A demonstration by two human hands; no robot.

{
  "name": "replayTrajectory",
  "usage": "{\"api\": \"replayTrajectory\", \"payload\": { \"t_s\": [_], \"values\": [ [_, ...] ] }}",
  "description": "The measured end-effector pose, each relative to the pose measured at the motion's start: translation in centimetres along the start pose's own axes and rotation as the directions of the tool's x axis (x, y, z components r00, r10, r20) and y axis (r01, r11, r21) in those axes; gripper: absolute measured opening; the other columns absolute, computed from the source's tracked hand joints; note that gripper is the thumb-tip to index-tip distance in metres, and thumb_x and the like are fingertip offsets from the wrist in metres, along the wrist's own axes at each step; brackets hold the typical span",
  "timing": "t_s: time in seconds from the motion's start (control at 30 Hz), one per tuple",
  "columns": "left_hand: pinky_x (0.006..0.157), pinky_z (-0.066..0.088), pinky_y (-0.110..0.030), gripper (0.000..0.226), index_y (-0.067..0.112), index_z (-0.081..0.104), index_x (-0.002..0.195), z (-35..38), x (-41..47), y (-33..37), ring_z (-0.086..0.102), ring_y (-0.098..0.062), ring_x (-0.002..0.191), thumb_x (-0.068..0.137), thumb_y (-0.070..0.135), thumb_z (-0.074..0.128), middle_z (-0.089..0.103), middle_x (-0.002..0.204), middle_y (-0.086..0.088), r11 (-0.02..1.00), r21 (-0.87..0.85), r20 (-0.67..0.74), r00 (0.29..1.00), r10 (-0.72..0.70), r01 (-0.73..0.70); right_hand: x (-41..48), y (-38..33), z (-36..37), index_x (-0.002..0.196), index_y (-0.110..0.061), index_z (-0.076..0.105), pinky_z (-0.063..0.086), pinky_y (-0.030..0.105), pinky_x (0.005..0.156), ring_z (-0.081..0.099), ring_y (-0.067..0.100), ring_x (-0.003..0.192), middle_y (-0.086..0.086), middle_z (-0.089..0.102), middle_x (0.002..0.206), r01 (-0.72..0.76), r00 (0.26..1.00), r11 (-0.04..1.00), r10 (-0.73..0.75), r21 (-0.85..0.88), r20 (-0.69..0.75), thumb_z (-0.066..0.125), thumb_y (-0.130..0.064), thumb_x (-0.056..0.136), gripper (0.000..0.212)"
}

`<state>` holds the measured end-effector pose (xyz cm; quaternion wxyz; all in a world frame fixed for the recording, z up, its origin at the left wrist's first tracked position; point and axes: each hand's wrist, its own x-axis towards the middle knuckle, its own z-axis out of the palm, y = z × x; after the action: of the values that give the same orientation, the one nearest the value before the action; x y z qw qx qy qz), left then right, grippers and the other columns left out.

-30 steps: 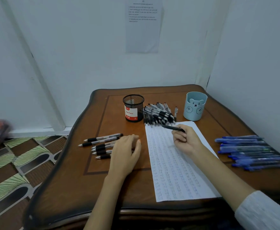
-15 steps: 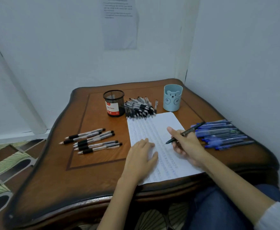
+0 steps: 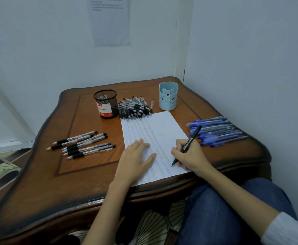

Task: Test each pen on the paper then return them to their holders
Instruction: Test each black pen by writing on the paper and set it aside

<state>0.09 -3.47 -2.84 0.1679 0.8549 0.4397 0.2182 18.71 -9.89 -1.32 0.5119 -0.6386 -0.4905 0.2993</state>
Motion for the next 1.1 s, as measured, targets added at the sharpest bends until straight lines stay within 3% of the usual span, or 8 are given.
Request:
{"api": "replayTrajectory", "payload": {
  "t_s": [0.27,0.37,0.7,0.8,1.0,1.1],
  "values": [
    [0.115,0.016,-0.032,0.050,0.026,0.045,0.138,-0.12,-0.03,0.36,0.020,-0.013,0.144,0.094,0.051,0.046,0.028,0.155,0.001,1.000,0.014,0.006,1.000,-0.018,0.018,0.14,0.02,-0.01,0.053,-0.011,0.035,0.028,0.015,0.033,0.054,0.015,0.033,0.005,0.034,0.044,0.030,0.998,0.999,-0.029,-0.011,0.048,0.059,0.006,0.085,0.043],
    [0.115,0.016,-0.032,0.050,0.025,0.046,0.137,-0.21,-0.06,0.45,0.021,-0.013,0.144,0.094,0.050,0.046,0.029,0.155,0.001,1.000,0.021,0.004,1.000,-0.018,0.018,0.22,0.14,0.02,0.050,-0.014,0.034,0.033,0.017,0.035,0.053,0.015,0.033,-0.003,0.033,0.042,0.047,0.998,0.999,-0.046,-0.022,0.040,0.058,0.007,0.083,0.046],
    [0.112,0.019,-0.030,0.049,0.023,0.048,0.136,-0.30,-0.04,0.62,0.027,-0.014,0.141,0.094,0.049,0.047,0.034,0.153,0.000,0.999,0.039,-0.007,1.000,-0.006,0.007,0.34,0.20,-0.18,0.052,-0.012,0.034,0.039,0.023,0.038,0.051,0.013,0.034,0.005,0.031,0.050,0.075,0.995,0.997,-0.074,-0.015,0.059,0.057,0.008,0.083,0.043],
    [0.111,0.021,-0.031,0.049,0.022,0.048,0.135,-0.26,-0.02,0.60,0.029,-0.014,0.140,0.094,0.049,0.048,0.036,0.151,0.001,0.999,0.038,-0.017,1.000,0.000,0.001,0.35,0.14,-0.15,0.052,-0.011,0.034,0.039,0.026,0.040,0.050,0.013,0.034,0.006,0.029,0.051,0.069,0.995,0.998,-0.067,-0.015,0.077,0.057,0.008,0.082,0.042],
    [0.116,0.021,-0.035,0.049,0.024,0.048,0.135,-0.14,-0.03,0.46,0.025,-0.014,0.142,0.094,0.050,0.047,0.033,0.153,0.000,1.000,0.028,-0.013,1.000,-0.003,0.004,0.30,0.11,-0.21,0.052,-0.013,0.032,0.038,0.021,0.037,0.047,0.012,0.032,0.004,0.028,0.050,0.061,0.995,0.998,-0.061,-0.001,0.080,0.056,0.010,0.082,0.045],
    [0.114,0.022,-0.034,0.048,0.023,0.049,0.134,-0.16,-0.09,0.54,0.028,-0.013,0.140,0.094,0.049,0.048,0.036,0.151,0.001,0.999,0.034,-0.023,1.000,-0.002,0.003,0.27,-0.07,-0.29,0.055,-0.008,0.036,0.030,0.017,0.033,0.046,0.012,0.030,0.004,0.032,0.048,0.015,0.996,0.999,-0.019,0.046,0.090,0.058,0.008,0.085,0.041]
  ]
}}
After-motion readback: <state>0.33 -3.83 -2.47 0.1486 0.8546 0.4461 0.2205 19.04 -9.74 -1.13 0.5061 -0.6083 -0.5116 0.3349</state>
